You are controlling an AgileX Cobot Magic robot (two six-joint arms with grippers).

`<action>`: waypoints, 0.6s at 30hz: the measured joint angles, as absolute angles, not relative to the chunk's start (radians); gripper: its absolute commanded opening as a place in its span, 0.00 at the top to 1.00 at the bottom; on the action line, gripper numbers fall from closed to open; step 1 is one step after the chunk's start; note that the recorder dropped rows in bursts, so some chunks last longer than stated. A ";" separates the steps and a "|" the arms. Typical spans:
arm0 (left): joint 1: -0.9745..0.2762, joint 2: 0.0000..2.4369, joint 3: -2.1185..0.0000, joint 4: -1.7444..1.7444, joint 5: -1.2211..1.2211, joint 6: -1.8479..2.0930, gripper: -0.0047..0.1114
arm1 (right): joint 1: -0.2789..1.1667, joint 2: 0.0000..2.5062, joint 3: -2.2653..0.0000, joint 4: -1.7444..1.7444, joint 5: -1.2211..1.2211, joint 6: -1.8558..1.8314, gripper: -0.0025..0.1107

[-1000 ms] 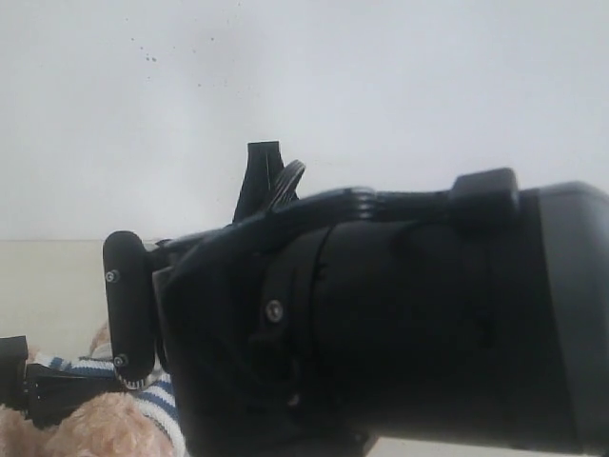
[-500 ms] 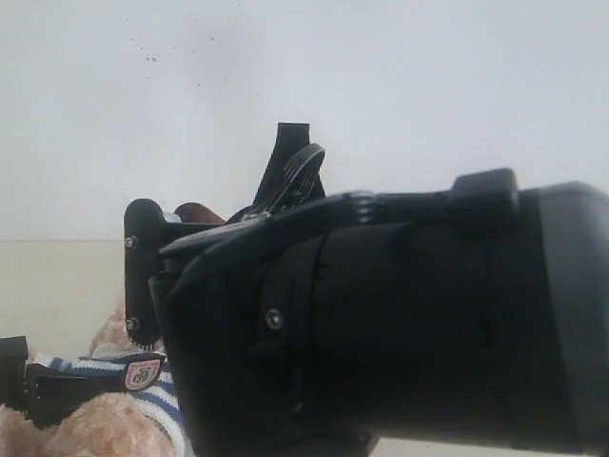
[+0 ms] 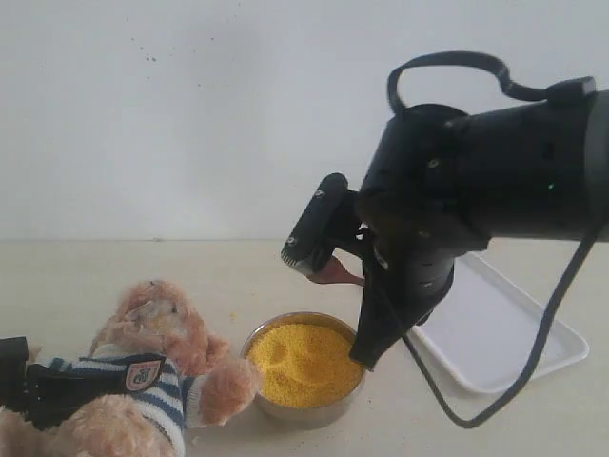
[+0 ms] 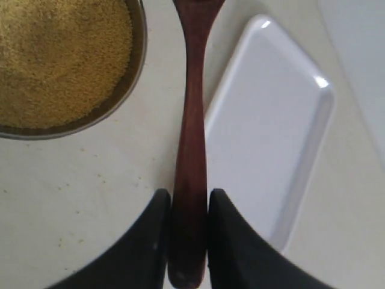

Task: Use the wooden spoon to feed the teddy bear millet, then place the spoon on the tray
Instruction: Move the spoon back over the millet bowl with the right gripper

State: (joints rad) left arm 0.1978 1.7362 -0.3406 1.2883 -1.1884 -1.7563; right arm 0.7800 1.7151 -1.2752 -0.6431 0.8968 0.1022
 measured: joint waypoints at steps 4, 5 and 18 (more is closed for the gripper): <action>0.198 1.736 -0.341 1.288 -1.188 -1.752 0.93 | 0.702 1.715 -1.275 -0.527 0.859 0.064 0.98; 0.198 1.736 -0.341 1.288 -1.188 -1.752 0.93 | 0.676 1.715 -1.275 -0.496 0.849 0.060 0.98; 0.198 1.736 -0.341 1.287 -1.188 -1.741 0.93 | 0.606 1.715 -1.275 -0.271 0.845 -0.052 0.98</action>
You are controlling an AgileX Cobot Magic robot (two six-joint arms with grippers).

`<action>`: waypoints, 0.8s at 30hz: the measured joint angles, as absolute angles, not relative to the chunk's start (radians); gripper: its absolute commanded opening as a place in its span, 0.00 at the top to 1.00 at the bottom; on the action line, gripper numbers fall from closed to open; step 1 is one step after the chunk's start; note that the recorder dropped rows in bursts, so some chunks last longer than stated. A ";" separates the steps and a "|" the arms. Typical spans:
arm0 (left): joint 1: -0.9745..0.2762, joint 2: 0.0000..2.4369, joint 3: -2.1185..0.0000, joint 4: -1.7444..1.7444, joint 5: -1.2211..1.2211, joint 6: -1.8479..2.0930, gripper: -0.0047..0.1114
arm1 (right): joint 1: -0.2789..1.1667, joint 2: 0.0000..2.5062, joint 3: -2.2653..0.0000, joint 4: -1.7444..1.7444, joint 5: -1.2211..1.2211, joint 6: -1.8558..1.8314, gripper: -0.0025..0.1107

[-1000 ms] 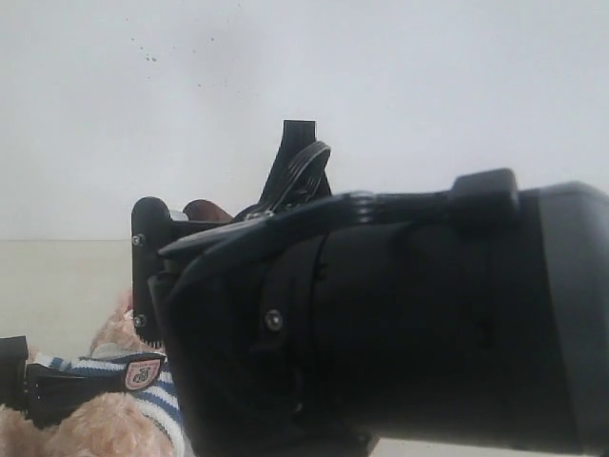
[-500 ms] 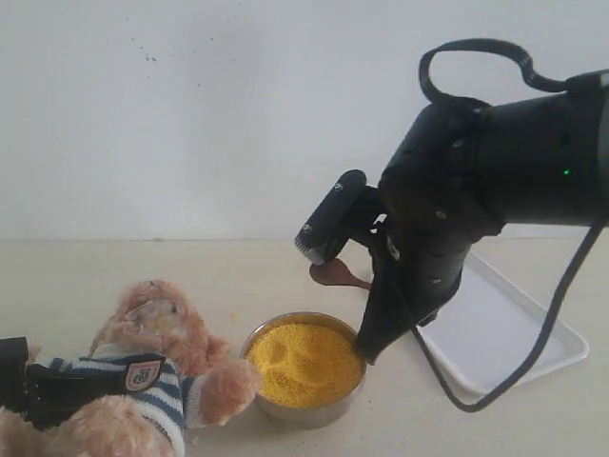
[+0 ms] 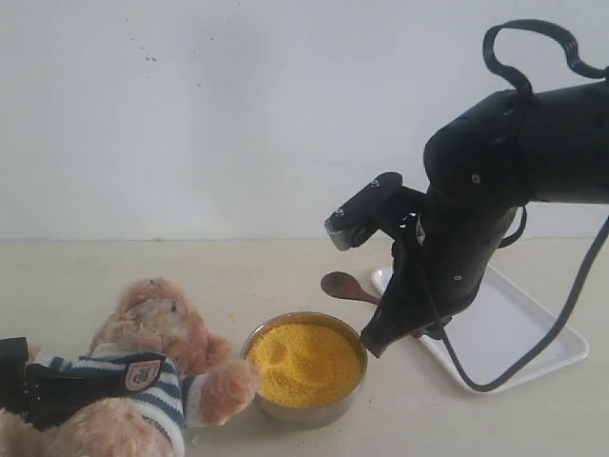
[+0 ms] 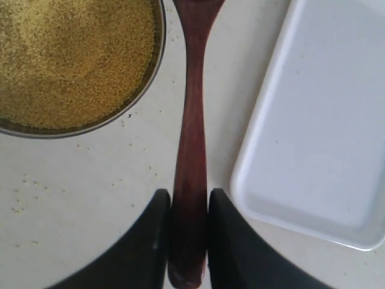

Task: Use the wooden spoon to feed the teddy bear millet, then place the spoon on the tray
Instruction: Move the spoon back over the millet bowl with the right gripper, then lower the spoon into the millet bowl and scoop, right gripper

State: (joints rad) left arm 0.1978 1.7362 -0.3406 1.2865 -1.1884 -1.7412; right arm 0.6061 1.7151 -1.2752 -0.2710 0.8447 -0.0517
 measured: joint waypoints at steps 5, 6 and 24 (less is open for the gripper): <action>0.198 1.736 -0.341 1.287 -1.188 -1.739 0.93 | 0.606 1.715 -1.275 -0.242 0.877 -0.079 0.98; 0.198 1.736 -0.341 1.287 -1.188 -1.739 0.93 | 0.606 1.715 -1.275 -0.224 0.882 -0.094 0.98; 0.198 1.736 -0.341 1.257 -1.188 -1.737 0.93 | 0.606 1.715 -1.275 -0.148 1.000 -0.145 0.98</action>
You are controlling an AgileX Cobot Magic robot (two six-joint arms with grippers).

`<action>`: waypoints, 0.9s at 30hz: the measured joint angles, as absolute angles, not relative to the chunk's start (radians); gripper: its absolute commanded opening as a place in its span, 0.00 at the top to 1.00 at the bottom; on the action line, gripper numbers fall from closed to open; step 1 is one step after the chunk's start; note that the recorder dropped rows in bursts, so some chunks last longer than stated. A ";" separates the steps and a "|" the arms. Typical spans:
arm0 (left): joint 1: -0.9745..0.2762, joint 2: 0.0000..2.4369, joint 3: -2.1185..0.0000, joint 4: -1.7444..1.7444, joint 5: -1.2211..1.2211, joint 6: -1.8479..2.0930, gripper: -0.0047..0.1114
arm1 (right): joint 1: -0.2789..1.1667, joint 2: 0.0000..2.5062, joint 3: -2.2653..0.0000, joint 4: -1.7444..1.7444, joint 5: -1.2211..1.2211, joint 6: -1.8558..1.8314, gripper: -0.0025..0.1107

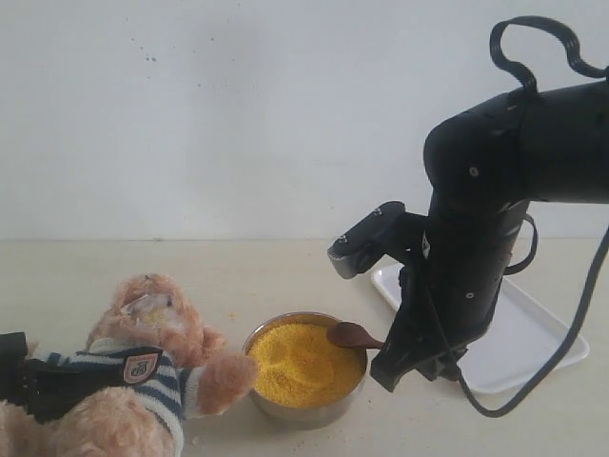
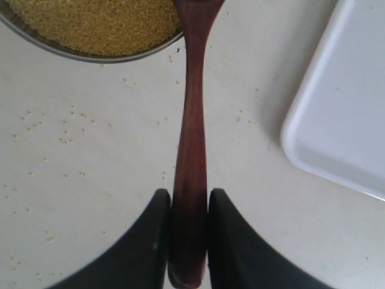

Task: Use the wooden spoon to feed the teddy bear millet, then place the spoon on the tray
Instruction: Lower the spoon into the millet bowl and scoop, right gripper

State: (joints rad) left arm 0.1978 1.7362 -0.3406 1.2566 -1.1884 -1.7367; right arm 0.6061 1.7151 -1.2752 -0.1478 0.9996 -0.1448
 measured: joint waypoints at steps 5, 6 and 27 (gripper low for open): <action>0.198 1.736 -0.341 1.257 -1.188 -1.737 0.93 | 0.606 1.715 -1.275 -0.177 0.977 -0.155 0.98; 0.198 1.736 -0.341 1.257 -1.188 -1.737 0.93 | 0.606 1.715 -1.275 -0.179 0.968 -0.149 0.98; 0.198 1.736 -0.341 1.249 -1.188 -1.743 0.93 | 0.648 1.807 -1.475 -0.512 1.094 -0.267 0.98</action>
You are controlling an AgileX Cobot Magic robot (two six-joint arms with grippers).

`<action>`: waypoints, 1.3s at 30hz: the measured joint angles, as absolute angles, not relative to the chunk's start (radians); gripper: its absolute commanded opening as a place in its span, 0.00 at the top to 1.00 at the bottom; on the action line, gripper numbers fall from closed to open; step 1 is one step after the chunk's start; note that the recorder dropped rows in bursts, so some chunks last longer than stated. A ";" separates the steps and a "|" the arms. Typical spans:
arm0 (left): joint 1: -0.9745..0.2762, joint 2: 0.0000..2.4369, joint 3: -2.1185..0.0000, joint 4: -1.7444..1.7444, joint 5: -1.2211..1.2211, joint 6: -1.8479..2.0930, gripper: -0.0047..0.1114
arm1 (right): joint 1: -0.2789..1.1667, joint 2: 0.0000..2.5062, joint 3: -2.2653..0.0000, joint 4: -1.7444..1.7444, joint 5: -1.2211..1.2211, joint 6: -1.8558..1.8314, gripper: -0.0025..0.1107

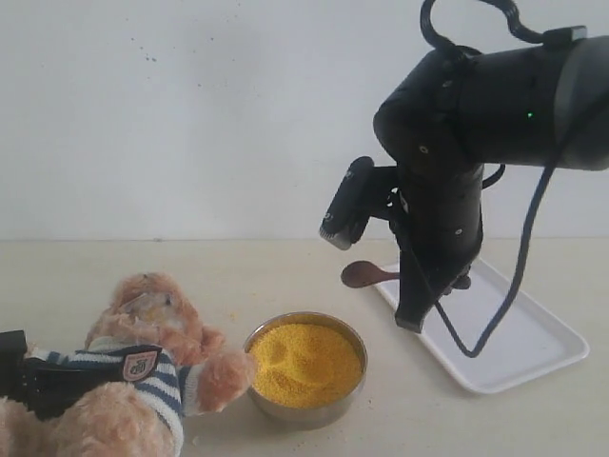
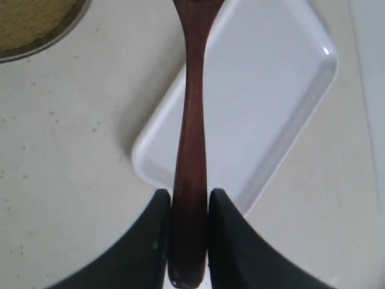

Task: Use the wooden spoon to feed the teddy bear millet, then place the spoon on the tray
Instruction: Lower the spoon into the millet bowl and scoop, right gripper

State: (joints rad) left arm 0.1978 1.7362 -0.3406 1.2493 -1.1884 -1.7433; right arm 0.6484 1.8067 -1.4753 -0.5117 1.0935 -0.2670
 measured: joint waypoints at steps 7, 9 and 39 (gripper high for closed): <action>0.198 1.736 -0.341 1.249 -1.188 -1.745 0.93 | 0.693 1.808 -1.475 -0.462 1.079 -0.411 0.98; 0.198 1.736 -0.341 1.249 -1.188 -1.753 0.93 | 0.723 1.808 -1.475 -0.470 1.070 -0.418 0.98; 0.198 1.736 -0.341 1.096 -1.188 -1.766 0.93 | 0.867 1.889 -1.481 -0.561 1.142 -0.422 0.98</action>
